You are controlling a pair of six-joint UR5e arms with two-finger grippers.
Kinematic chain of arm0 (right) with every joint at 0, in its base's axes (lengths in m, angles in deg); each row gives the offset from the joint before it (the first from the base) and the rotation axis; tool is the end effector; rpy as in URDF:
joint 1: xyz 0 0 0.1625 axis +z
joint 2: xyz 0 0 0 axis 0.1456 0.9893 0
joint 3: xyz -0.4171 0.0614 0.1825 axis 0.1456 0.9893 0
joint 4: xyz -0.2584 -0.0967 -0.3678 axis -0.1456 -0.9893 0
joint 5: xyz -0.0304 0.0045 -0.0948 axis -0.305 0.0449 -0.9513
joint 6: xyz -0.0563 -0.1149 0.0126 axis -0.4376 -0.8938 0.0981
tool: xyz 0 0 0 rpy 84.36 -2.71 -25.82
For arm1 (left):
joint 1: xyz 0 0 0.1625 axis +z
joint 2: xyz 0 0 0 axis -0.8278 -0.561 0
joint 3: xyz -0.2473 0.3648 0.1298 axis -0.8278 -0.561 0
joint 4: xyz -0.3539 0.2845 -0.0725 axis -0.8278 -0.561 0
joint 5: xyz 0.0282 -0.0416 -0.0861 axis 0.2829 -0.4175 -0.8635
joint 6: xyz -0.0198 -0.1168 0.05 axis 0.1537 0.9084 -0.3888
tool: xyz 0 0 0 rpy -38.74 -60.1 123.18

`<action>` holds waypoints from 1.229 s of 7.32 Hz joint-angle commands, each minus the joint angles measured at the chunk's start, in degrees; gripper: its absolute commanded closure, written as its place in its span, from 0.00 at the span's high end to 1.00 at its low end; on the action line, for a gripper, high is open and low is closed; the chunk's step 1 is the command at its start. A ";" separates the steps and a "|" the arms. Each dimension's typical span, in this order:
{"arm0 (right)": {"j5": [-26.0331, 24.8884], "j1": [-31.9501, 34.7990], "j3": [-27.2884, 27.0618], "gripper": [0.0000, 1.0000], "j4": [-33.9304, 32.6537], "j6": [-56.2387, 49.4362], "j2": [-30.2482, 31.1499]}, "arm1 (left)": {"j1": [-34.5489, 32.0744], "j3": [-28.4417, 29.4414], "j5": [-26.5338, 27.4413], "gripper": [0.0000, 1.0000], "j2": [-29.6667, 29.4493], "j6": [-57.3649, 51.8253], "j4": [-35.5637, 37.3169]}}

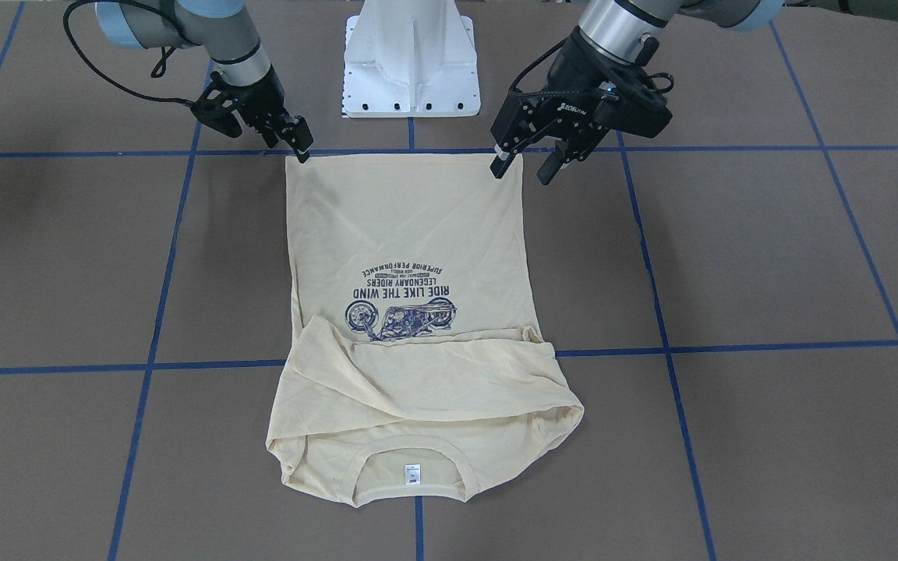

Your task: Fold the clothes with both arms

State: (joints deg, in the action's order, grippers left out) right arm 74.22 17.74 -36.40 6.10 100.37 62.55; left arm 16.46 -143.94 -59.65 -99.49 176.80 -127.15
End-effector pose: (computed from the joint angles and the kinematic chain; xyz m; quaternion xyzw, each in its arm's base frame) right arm -0.5456 -0.2187 0.3976 -0.1006 -0.4271 0.2939 0.8492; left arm 0.4122 -0.4543 0.1669 0.0700 0.5803 -0.1590 0.7956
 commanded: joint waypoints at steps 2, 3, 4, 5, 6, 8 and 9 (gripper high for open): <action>0.04 0.21 0.05 0.10 0.00 0.94 0.09 | 0.04 0.00 0.05 0.79 0.06 0.04 0.00; 0.04 0.48 -0.30 0.00 0.00 0.94 0.00 | 0.04 0.00 0.06 0.79 0.06 0.04 0.00; 0.30 1.09 -0.30 0.00 0.00 0.94 0.09 | 0.04 0.00 0.06 0.79 0.06 0.04 0.00; 0.39 1.79 -0.39 0.00 0.00 0.94 0.09 | 0.04 0.00 0.06 0.79 0.06 0.04 0.00; 0.56 2.75 -0.73 0.00 0.00 0.94 0.00 | 0.13 0.00 0.06 0.79 1.28 0.12 0.09; 0.74 2.85 -3.89 0.00 -0.09 0.94 0.88 | 3.09 -0.61 2.85 0.79 9.16 1.26 0.88; 0.91 2.85 -4.25 0.00 -0.09 1.20 0.97 | 7.47 -0.88 7.48 0.79 11.72 5.09 1.40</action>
State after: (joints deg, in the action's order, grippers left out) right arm 74.96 20.50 -39.67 6.05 101.37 63.27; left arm 19.73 -144.50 -56.49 -91.50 178.75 -126.28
